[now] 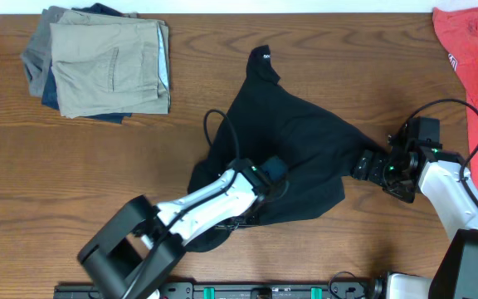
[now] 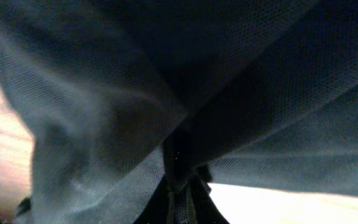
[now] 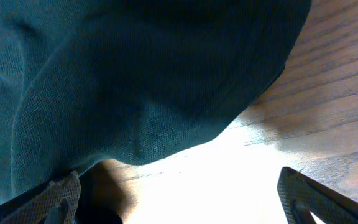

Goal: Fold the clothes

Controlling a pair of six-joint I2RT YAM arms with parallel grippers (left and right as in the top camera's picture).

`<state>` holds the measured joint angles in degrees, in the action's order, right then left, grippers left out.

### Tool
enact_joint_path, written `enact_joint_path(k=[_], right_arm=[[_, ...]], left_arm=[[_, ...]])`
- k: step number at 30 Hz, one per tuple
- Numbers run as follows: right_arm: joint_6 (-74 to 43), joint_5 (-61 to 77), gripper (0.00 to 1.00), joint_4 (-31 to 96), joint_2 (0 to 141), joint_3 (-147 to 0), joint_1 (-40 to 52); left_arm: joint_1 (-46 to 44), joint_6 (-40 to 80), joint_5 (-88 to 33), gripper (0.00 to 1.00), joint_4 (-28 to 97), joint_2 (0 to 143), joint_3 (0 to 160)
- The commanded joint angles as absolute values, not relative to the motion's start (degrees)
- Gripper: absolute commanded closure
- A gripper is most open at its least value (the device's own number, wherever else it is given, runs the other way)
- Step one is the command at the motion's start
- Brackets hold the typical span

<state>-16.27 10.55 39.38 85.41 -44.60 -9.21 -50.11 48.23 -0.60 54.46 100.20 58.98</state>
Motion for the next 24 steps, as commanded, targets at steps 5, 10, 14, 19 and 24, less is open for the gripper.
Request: enact_joint_path(k=[5,10,14,19,24], right_arm=[[-15.79,10.76,0.01,39.40,85.62,-44.56,-9.32],[-15.79,10.76,0.01,39.42,85.62,-44.56,-9.30],[-15.79,10.76,0.01,39.53,85.62,-44.56,-9.30],[-15.79,10.79,0.01,39.57,85.62,-44.56,-9.30],[-15.79,10.79,0.01,39.59,85.62,-44.56,-9.30]], left_arm=[[-47.35,48.53,2.24,0.94,59.53,92.07,60.36],[-44.75,46.70,2.24,0.94,62.70,86.89,60.36],[-42.76,45.67,2.66,0.94,64.95,84.16,60.36],[-40.80,44.73,3.66,0.93,66.94,82.91,60.36],[-40.40,43.83,3.73,0.84,67.22,82.94,60.34]])
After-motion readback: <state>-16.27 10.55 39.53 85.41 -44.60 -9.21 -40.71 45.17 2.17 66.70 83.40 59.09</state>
